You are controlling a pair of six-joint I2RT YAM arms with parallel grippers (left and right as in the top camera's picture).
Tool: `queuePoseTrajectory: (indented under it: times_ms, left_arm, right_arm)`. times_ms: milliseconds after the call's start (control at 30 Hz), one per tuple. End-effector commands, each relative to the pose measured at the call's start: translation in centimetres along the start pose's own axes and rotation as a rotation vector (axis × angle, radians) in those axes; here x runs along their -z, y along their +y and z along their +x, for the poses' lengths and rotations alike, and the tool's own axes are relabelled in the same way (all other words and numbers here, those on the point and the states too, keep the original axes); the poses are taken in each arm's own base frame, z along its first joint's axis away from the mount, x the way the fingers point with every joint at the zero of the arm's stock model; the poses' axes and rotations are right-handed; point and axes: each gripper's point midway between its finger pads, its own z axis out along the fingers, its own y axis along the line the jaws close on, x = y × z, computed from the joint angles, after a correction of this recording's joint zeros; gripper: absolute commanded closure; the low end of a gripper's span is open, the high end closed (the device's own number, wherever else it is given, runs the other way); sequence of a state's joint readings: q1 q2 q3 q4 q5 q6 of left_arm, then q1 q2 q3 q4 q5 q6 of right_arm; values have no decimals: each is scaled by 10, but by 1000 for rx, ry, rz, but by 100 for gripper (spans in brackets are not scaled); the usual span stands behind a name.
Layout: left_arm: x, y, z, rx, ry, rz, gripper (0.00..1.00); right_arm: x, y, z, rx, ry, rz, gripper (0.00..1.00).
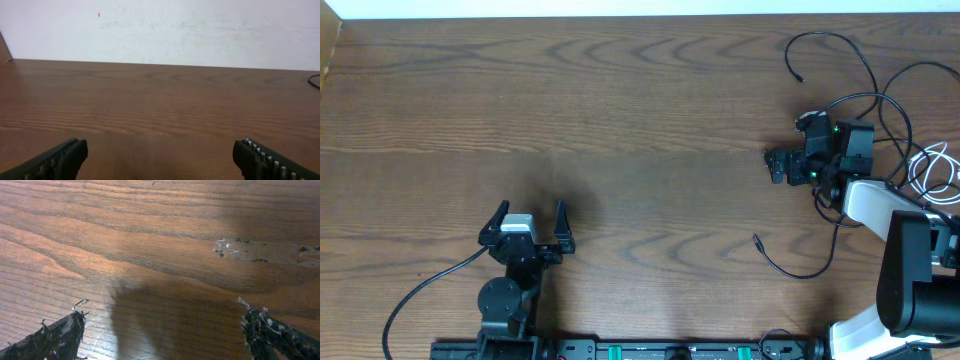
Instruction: Untangle cables
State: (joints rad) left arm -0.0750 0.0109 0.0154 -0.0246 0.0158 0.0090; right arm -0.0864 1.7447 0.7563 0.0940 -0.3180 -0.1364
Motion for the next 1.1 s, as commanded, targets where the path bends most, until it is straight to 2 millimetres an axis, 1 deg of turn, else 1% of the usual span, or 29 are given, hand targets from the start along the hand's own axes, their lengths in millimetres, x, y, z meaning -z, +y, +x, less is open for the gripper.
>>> queuePoseTrajectory:
  times_ms: [0, 733, 800, 933, 967, 1067]
  left_arm:
    - [0, 6, 16, -24, 54, -30, 2]
    - [0, 6, 16, -24, 54, -30, 2]
    - [0, 6, 16, -24, 54, -30, 2]
    - [0, 6, 16, -24, 54, -30, 2]
    - [0, 6, 16, -24, 54, -30, 2]
    - [0, 6, 16, -24, 54, -30, 2]
  right_arm:
    - [-2, 1, 5, 6, 14, -3, 1]
    - [-1, 2, 7, 4, 20, -4, 1]
    - [3, 3, 6, 4, 21, -4, 1]
    - [24, 9, -5, 18, -22, 2, 1]
    - [36, 12, -12, 28, -54, 6, 1]
    - [54, 17, -19, 45, -106, 14, 1]
